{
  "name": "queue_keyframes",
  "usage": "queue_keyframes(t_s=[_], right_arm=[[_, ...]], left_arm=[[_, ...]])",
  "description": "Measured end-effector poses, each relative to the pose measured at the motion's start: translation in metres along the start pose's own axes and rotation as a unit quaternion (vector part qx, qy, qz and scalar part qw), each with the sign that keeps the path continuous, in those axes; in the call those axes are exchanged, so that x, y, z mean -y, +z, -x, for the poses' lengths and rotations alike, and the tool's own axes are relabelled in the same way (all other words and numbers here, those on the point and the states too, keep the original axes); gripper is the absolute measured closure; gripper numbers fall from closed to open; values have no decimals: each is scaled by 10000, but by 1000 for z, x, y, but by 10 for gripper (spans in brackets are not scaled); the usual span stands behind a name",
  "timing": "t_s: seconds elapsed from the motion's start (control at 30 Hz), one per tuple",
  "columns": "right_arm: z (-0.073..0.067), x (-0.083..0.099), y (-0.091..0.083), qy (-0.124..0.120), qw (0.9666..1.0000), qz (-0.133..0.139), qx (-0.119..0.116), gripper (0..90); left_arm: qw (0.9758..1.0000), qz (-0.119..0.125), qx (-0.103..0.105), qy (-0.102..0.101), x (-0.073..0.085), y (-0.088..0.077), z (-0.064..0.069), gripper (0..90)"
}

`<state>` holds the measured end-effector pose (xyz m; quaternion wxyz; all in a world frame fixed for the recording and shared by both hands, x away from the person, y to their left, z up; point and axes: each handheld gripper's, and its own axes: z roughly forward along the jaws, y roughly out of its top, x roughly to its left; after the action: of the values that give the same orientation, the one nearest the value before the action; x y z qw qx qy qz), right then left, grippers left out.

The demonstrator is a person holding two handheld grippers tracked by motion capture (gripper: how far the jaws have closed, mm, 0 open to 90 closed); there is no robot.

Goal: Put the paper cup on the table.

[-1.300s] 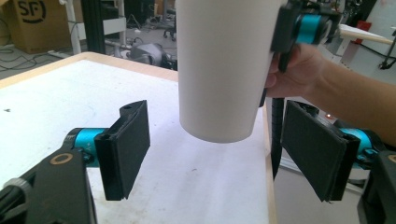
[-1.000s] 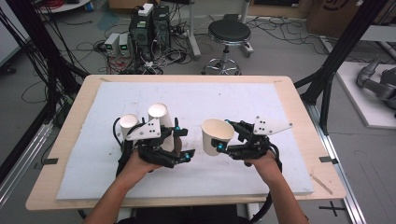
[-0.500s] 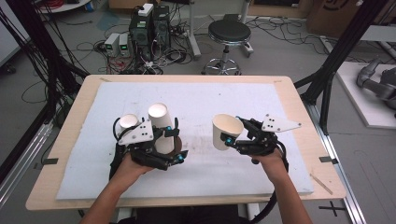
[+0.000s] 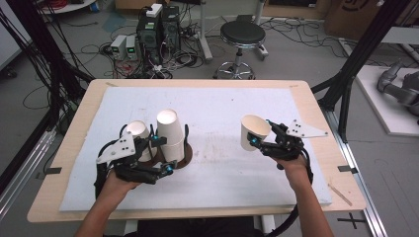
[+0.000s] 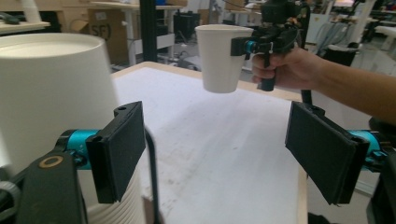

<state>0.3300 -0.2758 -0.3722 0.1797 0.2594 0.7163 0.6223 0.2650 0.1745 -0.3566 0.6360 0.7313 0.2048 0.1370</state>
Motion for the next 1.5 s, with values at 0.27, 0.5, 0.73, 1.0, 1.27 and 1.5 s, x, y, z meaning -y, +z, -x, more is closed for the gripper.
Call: queue_keyframes(t_s=[0.27,0.5,0.73,1.0,1.27,1.5], right_arm=[[14,12,-4,-121,9983,-142,553,361],[27,29,2,130,9951,-515,830,361],[26,32,4,113,9919,-874,917,362],[33,41,-17,301,9897,-800,1150,360],[34,60,-12,563,9884,-766,1187,361],[37,69,-7,751,9853,-731,1351,357]], left_arm=[[9988,142,-479,-12,4,-32,-14,203],[9968,202,-773,-67,11,-48,-25,203],[9963,199,-839,-58,12,-51,-26,203],[9963,195,-833,-62,13,-50,-27,203],[9963,198,-834,-68,13,-49,-29,203],[9964,185,-816,-98,14,-48,-29,203]])
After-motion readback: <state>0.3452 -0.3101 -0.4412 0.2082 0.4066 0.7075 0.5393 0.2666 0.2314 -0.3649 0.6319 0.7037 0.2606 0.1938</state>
